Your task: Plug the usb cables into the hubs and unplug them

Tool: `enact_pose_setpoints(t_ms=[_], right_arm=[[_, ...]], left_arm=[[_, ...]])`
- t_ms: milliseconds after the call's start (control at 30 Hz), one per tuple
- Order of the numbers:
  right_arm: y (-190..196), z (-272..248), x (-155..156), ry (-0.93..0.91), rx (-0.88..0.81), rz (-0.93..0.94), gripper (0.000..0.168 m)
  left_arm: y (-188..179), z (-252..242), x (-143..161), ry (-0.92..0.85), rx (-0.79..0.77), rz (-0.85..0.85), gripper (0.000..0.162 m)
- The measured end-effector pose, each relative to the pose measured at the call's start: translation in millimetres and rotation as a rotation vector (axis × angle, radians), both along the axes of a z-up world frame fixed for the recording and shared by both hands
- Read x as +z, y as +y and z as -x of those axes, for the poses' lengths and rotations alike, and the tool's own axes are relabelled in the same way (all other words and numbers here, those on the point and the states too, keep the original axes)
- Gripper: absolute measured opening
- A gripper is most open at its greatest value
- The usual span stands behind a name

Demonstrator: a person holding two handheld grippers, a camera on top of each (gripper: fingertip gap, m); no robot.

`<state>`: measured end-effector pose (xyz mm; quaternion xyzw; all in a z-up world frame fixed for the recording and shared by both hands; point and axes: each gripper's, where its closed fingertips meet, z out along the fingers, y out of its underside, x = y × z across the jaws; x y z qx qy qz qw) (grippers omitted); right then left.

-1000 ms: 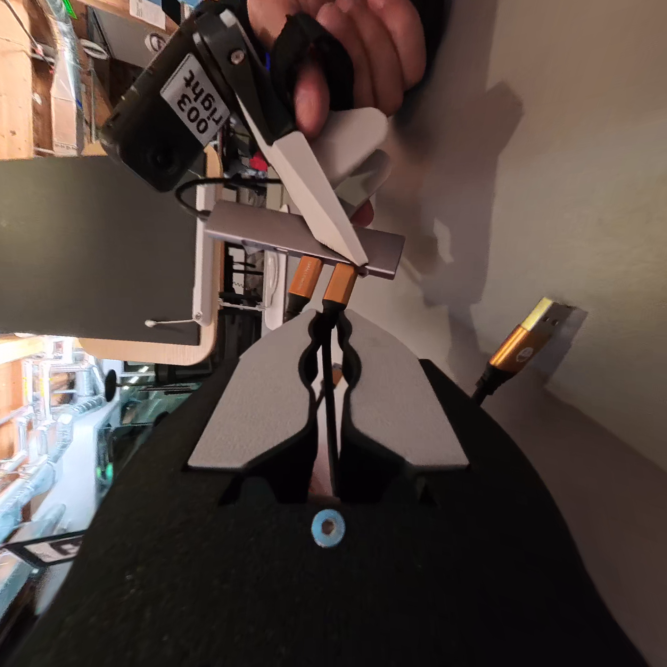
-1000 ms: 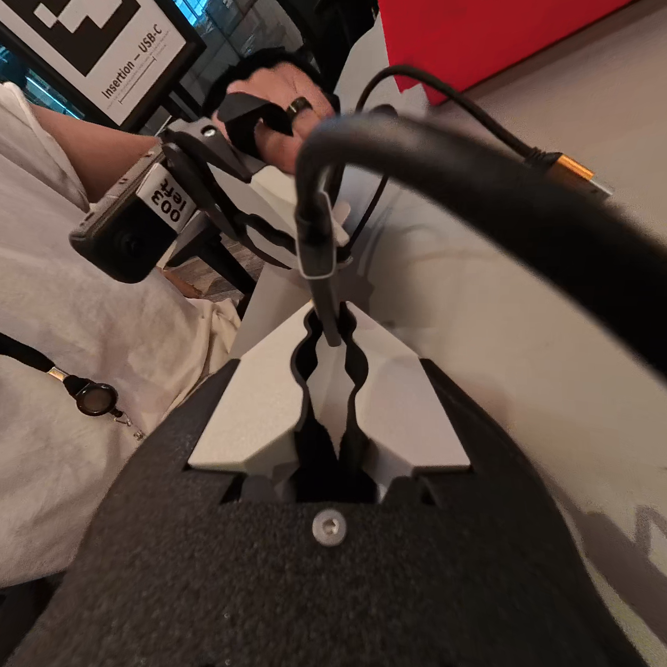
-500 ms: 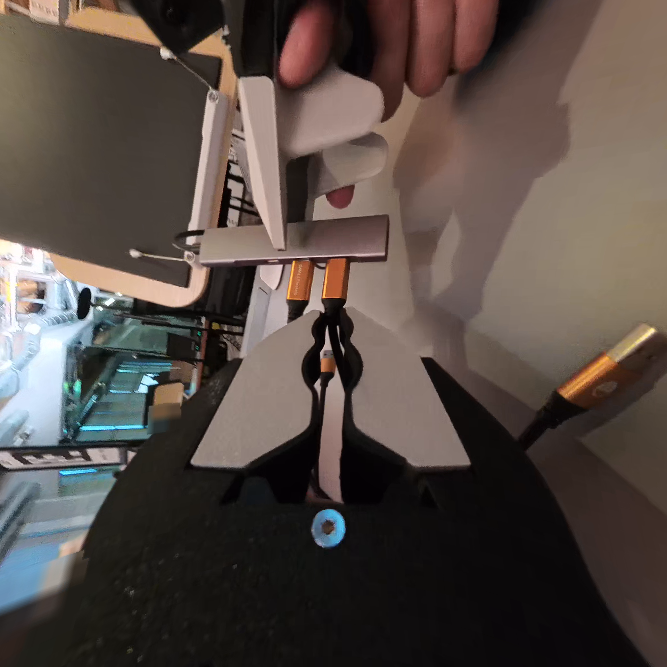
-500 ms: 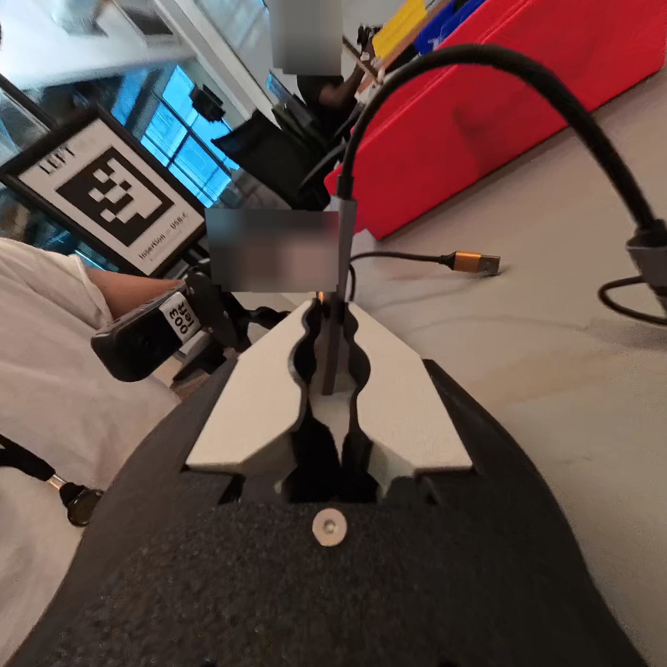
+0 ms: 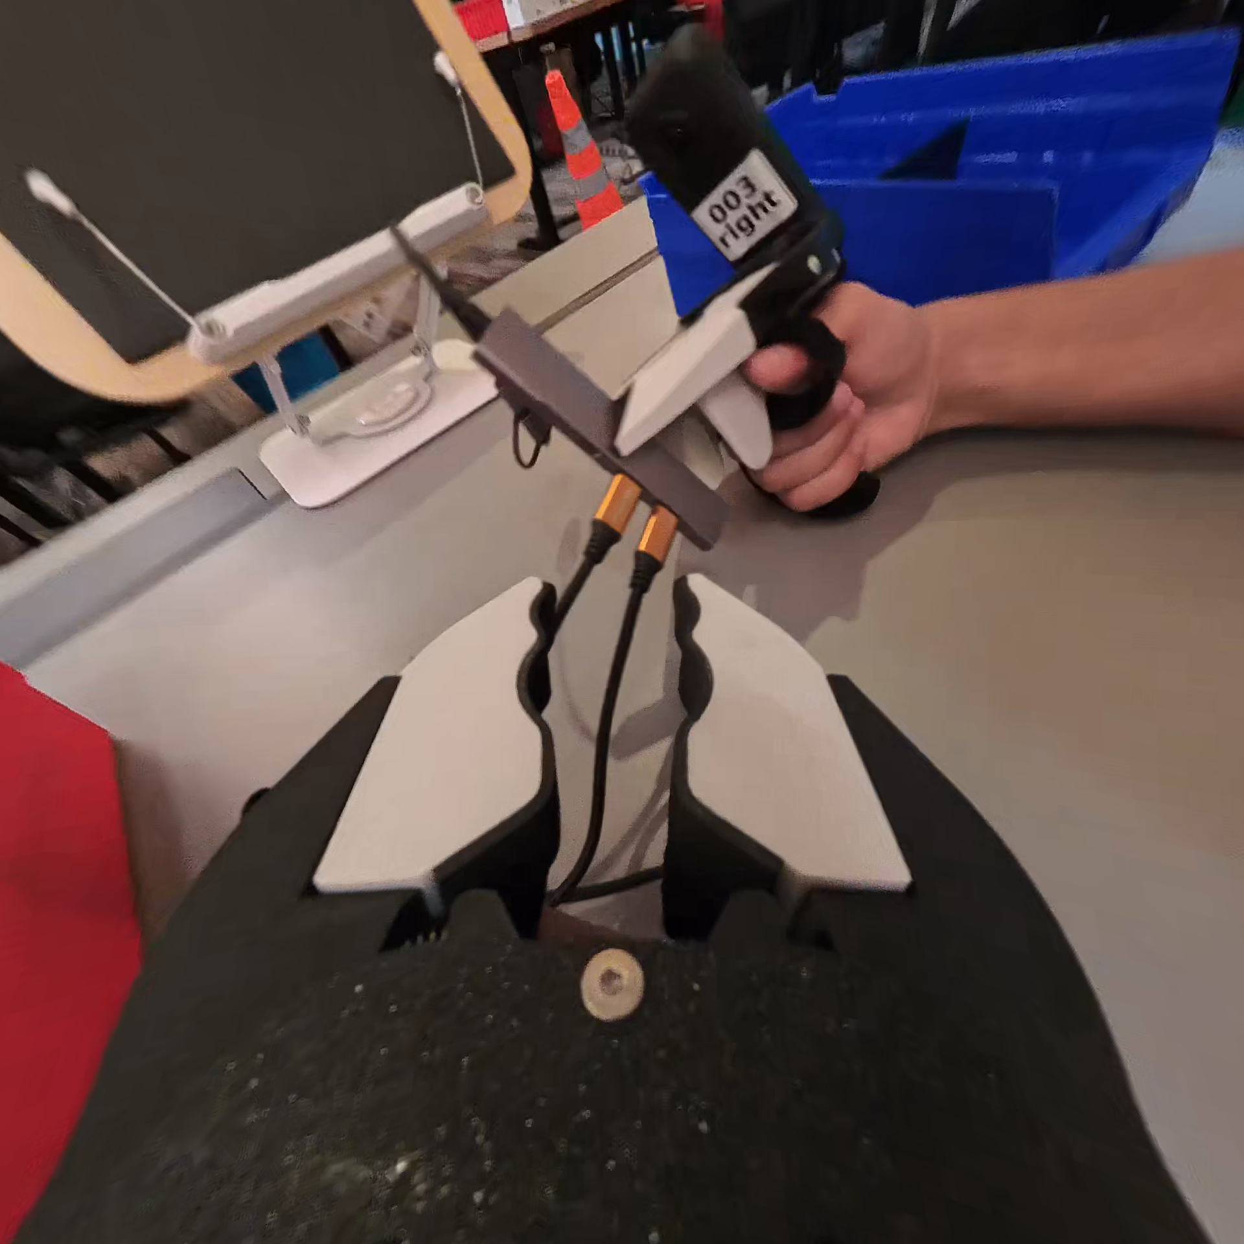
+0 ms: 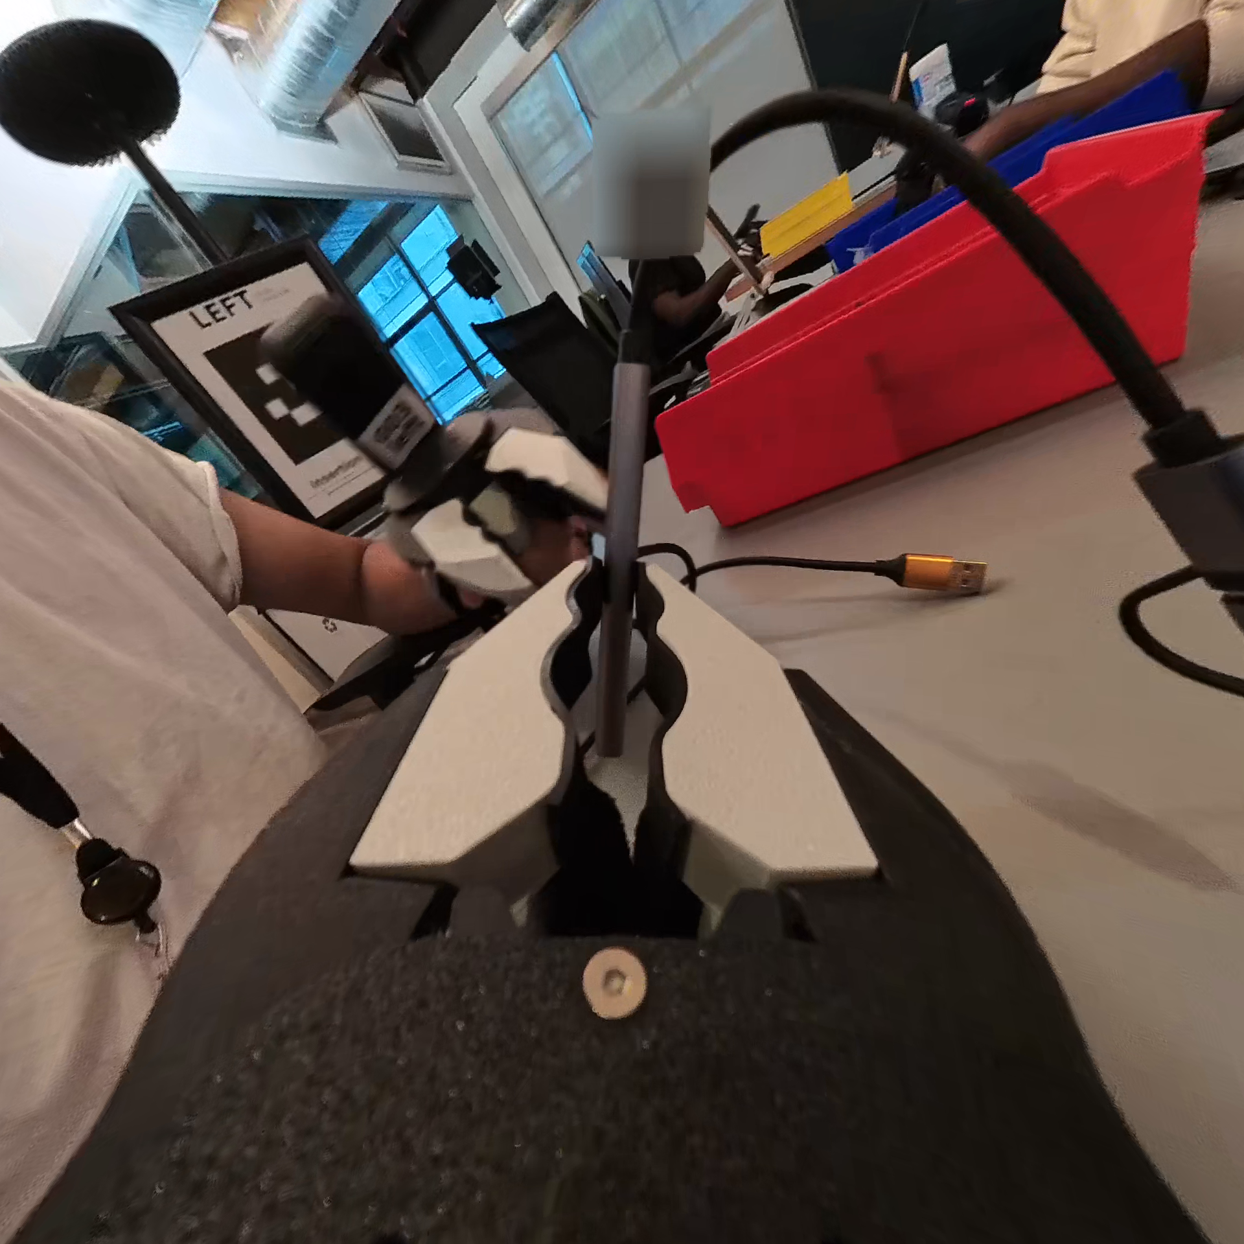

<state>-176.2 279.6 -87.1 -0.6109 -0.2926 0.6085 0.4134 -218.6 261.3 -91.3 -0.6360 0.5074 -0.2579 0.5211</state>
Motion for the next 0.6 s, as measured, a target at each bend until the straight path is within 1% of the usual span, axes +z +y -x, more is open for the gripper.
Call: enact_pose_setpoints(t_ms=[33,133,233,267,333,367,400,500,600], right_arm=[[-4,2,1,0.002,0.015,-0.024,0.007],[-13,11,6,0.004,0.031,-0.081,0.007],[-18,25,-1,-0.059,0.03,-0.117,0.007],[-19,28,-1,-0.062,0.025,-0.125,0.007],[-21,32,3,-0.041,0.03,-0.121,0.007],[-20,33,3,-0.042,0.027,-0.116,0.007],[-20,34,3,-0.046,0.026,-0.114,0.007],[-19,33,-4,-0.089,0.027,-0.101,0.008],[-22,29,-15,-0.163,0.056,-0.091,0.011]], left_arm=[[3,2,-2,-0.001,-0.01,0.055,0.036],[5,3,-15,0.01,-0.066,0.186,0.037],[1,2,-16,-0.018,-0.124,0.24,0.025],[-1,1,-19,-0.002,-0.134,0.252,0.025],[-1,0,-22,0.018,-0.138,0.247,0.023],[-4,-1,-23,0.02,-0.159,0.249,0.019],[-8,-2,-24,0.025,-0.184,0.256,0.01],[-10,-2,-26,0.049,-0.2,0.25,0.007],[-11,1,-24,0.087,-0.229,0.206,0.007]])
